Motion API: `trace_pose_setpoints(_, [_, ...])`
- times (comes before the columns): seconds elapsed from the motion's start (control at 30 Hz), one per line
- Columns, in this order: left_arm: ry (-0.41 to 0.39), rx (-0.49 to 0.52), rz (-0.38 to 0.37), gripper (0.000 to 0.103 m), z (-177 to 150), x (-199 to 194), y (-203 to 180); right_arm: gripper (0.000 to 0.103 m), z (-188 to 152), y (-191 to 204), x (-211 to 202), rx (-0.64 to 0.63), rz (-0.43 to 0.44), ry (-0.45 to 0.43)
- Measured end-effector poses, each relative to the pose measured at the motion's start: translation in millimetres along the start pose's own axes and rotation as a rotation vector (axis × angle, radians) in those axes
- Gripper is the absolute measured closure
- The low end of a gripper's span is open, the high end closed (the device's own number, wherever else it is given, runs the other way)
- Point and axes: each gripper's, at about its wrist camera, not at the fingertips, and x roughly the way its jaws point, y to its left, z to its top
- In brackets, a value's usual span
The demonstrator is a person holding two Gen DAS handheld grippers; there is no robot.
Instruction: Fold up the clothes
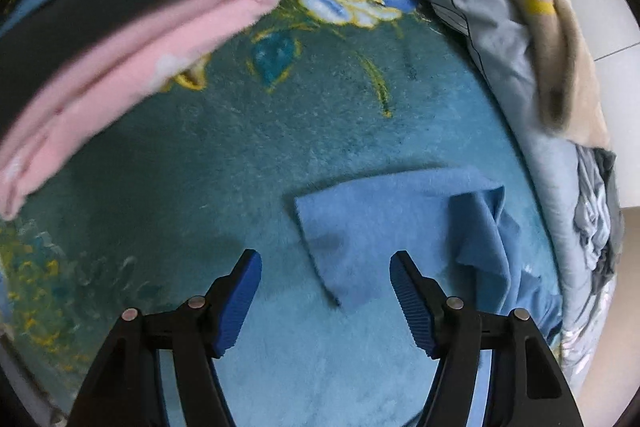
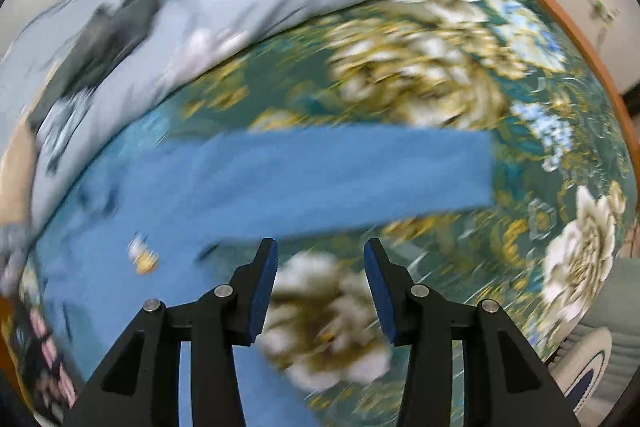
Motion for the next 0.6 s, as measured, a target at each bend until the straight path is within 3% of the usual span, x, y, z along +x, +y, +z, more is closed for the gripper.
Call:
trace_pose_setpoints(0.07, [0.000,0.014,-0.006,0.041,3.1,7.5,-0.7,0.057,-11.8,25.7,1.9,-0.047,0.022,0.028])
trace_pose_setpoints(0.13, [0.009,0.029,-0.027,0.068,5.7,13.3,-3.2,0.057,-18.8,46.9,3.5,-0.088,0.032,0.045])
trace_pose_setpoints(0.23, [0.028,0.064,-0.042,0.095,7.7,21.0,-10.1,0.057,-21.2,66.9,0.6,-0.120,0.037,0.043])
trace_pose_setpoints(0.33, [0.001,0.102,-0.034,0.100,15.2,13.0,-15.7,0.057,-23.5,86.9,-2.3,-0.153,0.042,0.041])
trace_pose_setpoints(0.43, [-0.081,0.137,-0.010,0.100,33.5,-11.3,-16.6,0.057,-25.9,106.9,-5.2,-0.185,0.047,0.039])
trace_pose_setpoints(0.6, [-0.171,0.264,0.141,0.100,73.0,-36.3,-17.9,0.057,-33.1,119.9,-2.4,-0.190,0.052,0.058])
